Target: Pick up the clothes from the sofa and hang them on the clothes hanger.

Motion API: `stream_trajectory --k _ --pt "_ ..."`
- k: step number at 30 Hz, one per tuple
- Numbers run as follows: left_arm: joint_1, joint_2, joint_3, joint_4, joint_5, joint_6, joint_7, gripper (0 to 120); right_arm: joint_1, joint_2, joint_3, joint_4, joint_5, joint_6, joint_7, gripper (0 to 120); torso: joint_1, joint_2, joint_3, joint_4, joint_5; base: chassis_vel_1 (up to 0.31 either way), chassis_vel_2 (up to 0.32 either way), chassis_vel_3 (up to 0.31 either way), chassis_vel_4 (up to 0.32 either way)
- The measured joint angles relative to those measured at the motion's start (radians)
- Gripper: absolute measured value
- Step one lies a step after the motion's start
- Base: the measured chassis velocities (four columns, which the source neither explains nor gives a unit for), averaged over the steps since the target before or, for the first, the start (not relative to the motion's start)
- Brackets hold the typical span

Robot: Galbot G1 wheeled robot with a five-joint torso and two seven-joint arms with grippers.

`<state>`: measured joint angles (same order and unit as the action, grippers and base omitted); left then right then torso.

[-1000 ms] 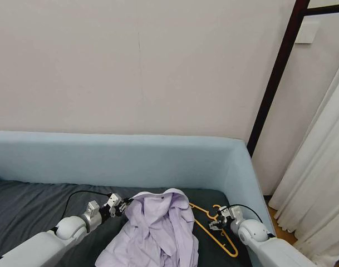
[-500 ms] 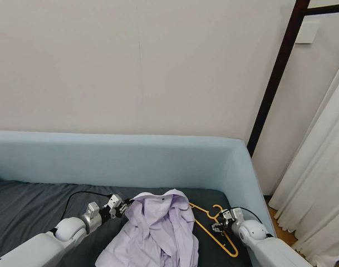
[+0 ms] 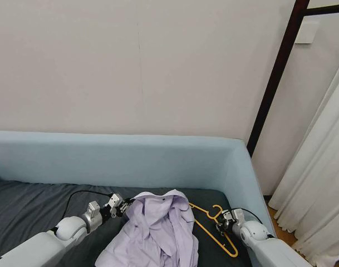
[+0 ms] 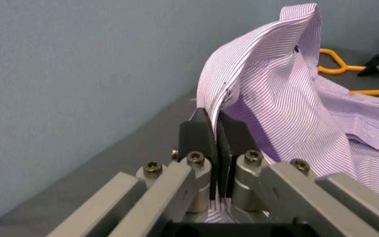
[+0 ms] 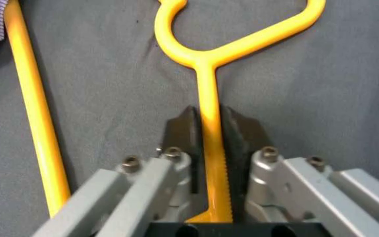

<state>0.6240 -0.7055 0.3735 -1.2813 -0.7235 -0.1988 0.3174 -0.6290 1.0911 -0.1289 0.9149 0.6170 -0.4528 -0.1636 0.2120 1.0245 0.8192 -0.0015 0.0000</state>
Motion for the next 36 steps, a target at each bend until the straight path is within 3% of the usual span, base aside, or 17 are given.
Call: stream_trajectory --k 2,15,26,29,36 --pt "0.001 -0.002 0.0 0.0 0.0 0.0 0.0 0 0.0 -0.001 0.0 0.001 0.0 0.001 0.001 5 0.0 0.0 0.0 0.0 0.0001 0.0 0.0 0.0 0.0" --pt "0.009 -0.002 -0.003 0.0 -0.001 -0.004 0.0 0 -0.02 -0.014 -0.011 0.035 -0.001 0.071 0.104 5 0.0 0.0 0.0 -0.0001 0.0001 0.0 0.0 0.0 0.0" --pt "0.016 -0.002 -0.013 -0.003 0.001 -0.015 0.003 0 -0.09 -0.071 -0.016 0.206 -0.176 0.305 0.353 5 0.0 0.0 0.0 0.0 0.0001 0.0 0.0 0.0 0.0" --pt "0.029 -0.007 -0.021 -0.002 0.001 -0.021 0.003 0 -0.167 -0.093 0.041 0.277 -0.312 0.438 0.411 5 0.0 0.0 0.0 0.0002 -0.0001 0.0 0.0 0.0 0.0" --pt "0.037 -0.01 -0.024 -0.006 0.001 -0.024 0.001 0 -0.309 -0.176 0.127 0.431 -0.46 0.524 0.448 5 0.0 0.0 0.0 -0.0002 0.0003 0.0 0.0 0.0 0.0"
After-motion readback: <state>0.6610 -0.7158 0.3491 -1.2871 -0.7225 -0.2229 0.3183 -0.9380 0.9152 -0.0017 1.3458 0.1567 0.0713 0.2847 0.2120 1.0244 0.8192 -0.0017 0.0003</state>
